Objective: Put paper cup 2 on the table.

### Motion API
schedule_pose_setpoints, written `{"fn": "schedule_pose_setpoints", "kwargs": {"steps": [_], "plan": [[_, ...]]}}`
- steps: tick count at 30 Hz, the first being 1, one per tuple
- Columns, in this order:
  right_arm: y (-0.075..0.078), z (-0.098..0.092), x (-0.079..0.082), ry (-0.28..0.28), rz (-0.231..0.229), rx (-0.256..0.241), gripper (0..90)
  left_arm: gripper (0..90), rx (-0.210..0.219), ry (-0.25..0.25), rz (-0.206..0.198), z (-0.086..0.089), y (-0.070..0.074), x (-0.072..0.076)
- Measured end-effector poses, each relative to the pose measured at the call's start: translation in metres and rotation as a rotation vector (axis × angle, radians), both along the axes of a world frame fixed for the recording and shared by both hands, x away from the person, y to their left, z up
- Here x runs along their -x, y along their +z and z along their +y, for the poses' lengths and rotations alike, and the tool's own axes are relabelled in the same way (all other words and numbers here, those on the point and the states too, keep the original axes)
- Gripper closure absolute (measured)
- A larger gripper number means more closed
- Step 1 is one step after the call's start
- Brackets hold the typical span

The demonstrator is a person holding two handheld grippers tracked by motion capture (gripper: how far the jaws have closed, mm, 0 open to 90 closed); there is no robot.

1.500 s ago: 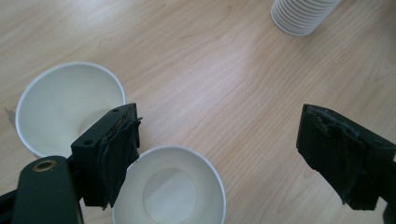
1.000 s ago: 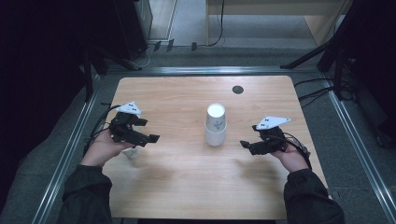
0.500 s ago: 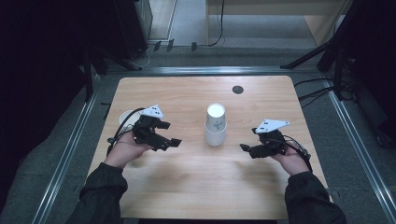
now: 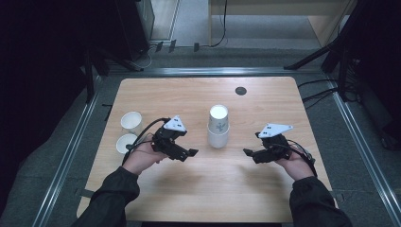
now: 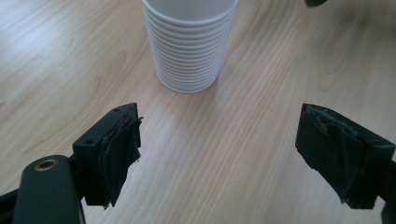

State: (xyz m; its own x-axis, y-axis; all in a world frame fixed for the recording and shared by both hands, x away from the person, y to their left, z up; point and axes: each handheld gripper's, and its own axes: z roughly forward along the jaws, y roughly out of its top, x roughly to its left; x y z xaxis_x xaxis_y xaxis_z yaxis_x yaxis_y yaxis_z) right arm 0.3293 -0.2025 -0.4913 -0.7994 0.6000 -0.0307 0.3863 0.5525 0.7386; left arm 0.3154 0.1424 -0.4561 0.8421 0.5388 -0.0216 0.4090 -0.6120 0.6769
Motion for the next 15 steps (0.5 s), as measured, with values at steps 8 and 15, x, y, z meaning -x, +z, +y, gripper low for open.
{"fn": "schedule_pose_setpoints", "kwargs": {"steps": [8,15], "plan": [[-0.001,-0.002,0.003,-0.004,0.003,0.002,21.4,14.3,0.022,-0.04,-0.039,-0.016,-0.014,0.007],[-0.002,-0.001,0.004,0.004,0.009,0.008,21.4,14.3,0.084,-0.056,-0.038,-0.029,-0.022,0.012]]}}
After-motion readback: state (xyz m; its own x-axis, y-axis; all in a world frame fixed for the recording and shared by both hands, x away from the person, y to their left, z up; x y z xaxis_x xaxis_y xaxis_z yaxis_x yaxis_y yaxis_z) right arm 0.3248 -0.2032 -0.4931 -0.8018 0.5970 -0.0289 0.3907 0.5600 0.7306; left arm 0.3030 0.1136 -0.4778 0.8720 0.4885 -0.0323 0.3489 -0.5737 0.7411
